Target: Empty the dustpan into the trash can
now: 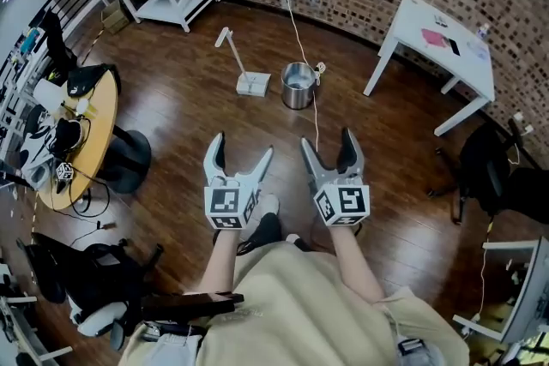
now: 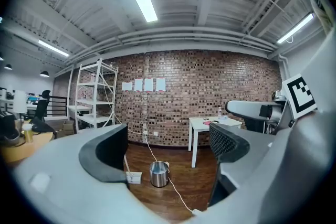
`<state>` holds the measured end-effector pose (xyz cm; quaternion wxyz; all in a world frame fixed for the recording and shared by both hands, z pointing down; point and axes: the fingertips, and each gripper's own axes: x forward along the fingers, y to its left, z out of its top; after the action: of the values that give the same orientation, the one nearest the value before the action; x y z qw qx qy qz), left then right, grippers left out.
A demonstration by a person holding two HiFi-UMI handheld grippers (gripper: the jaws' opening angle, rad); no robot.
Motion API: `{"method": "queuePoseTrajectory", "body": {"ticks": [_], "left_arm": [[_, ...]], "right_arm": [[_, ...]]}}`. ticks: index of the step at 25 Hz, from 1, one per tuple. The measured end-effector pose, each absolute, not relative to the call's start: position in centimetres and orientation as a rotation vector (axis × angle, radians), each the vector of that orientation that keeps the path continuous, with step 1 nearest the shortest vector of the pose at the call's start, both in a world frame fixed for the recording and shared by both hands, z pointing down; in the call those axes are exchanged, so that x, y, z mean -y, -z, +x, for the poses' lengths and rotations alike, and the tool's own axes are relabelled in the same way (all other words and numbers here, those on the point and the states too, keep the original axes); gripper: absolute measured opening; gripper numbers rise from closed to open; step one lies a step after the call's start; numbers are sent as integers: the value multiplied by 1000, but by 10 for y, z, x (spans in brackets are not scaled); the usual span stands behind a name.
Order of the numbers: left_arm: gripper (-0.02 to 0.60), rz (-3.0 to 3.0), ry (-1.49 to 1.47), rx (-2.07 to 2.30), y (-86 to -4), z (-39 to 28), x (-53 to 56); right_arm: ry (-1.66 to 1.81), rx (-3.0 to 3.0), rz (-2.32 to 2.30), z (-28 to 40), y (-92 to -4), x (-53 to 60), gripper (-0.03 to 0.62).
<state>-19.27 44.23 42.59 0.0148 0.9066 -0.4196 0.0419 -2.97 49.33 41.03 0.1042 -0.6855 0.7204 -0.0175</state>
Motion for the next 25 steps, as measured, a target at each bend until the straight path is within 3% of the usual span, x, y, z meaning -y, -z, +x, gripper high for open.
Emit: {"method": "queuePoseTrajectory", "body": {"ticks": [16, 25], "left_arm": [[465, 2871, -66, 1295, -408, -187, -276], [459, 2793, -90, 1261, -439, -207, -213]], "right_arm": [[-57, -2145, -1998, -41, -384, -323, 410], [0, -2188, -2051, -56, -402, -274, 410]]}}
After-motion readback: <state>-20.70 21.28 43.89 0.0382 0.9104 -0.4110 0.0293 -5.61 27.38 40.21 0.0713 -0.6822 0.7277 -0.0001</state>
